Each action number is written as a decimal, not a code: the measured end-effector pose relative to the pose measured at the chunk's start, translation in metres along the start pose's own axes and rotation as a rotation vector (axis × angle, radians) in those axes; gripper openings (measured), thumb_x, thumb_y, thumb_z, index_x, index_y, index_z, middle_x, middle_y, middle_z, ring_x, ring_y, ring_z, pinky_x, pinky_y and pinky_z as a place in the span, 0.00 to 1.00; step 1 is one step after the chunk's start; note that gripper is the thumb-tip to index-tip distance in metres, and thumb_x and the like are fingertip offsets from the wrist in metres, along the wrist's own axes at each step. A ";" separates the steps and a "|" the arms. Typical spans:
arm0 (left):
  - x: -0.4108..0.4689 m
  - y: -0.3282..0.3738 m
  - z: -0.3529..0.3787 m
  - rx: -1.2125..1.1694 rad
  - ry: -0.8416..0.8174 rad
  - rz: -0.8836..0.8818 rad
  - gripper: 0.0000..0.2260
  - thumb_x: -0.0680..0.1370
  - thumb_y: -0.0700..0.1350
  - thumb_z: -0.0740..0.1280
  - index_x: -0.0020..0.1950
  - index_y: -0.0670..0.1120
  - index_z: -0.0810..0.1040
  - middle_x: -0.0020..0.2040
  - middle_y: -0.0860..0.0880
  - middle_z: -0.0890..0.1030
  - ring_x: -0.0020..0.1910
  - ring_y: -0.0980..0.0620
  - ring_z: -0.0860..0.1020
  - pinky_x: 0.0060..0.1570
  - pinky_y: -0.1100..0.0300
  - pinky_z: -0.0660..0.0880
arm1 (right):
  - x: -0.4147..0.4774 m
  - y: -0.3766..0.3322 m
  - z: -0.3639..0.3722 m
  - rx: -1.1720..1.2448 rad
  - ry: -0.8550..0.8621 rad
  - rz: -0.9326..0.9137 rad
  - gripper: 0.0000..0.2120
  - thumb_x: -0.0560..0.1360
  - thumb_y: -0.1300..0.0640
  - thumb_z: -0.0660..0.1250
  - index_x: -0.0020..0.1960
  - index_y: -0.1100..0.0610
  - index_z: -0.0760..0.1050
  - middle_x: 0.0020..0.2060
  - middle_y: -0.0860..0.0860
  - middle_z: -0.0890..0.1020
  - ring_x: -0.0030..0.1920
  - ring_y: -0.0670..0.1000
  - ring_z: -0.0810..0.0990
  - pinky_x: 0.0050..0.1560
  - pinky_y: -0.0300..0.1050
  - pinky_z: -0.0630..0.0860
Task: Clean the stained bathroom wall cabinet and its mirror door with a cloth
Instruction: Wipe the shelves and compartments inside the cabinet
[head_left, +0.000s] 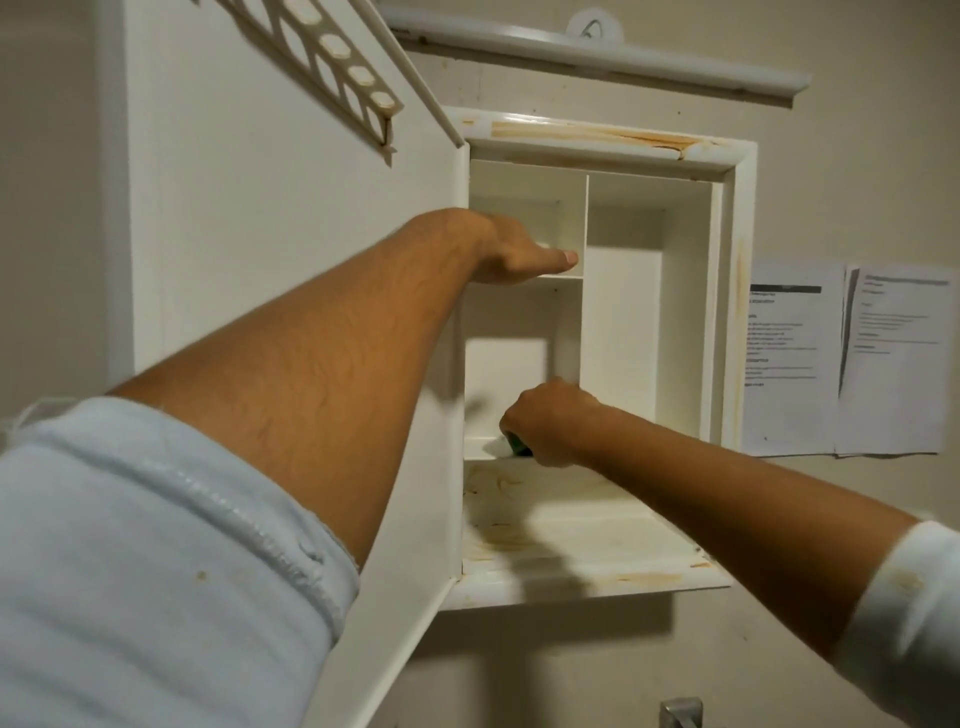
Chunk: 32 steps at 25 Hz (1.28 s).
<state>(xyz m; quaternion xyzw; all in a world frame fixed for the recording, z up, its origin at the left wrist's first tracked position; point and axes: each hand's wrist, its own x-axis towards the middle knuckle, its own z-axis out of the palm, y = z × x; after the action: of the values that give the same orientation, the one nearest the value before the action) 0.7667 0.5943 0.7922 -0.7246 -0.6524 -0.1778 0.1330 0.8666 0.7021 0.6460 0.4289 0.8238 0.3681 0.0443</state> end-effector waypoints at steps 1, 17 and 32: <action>0.002 -0.001 0.000 -0.005 -0.001 -0.003 0.37 0.82 0.69 0.51 0.81 0.43 0.61 0.82 0.42 0.60 0.80 0.41 0.60 0.78 0.44 0.57 | -0.001 0.003 -0.002 -0.011 -0.006 -0.024 0.09 0.77 0.63 0.65 0.55 0.54 0.78 0.45 0.51 0.80 0.43 0.55 0.79 0.40 0.47 0.72; -0.002 0.000 -0.003 -0.091 -0.014 -0.004 0.36 0.83 0.68 0.48 0.82 0.44 0.59 0.83 0.43 0.57 0.81 0.41 0.58 0.78 0.45 0.55 | -0.001 0.037 -0.036 0.609 -0.016 0.066 0.15 0.76 0.64 0.69 0.62 0.53 0.79 0.54 0.53 0.81 0.52 0.55 0.79 0.51 0.48 0.79; 0.006 -0.001 -0.008 -0.208 -0.076 -0.051 0.40 0.78 0.74 0.45 0.83 0.50 0.57 0.78 0.45 0.69 0.78 0.44 0.65 0.78 0.42 0.56 | 0.042 0.001 0.014 0.367 0.575 -0.006 0.13 0.76 0.62 0.67 0.60 0.54 0.76 0.50 0.55 0.79 0.45 0.59 0.81 0.40 0.51 0.77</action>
<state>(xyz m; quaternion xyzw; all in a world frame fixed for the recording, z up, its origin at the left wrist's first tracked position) 0.7658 0.5962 0.8013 -0.7240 -0.6531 -0.2204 0.0277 0.8466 0.7414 0.6465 0.3058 0.8565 0.3192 -0.2666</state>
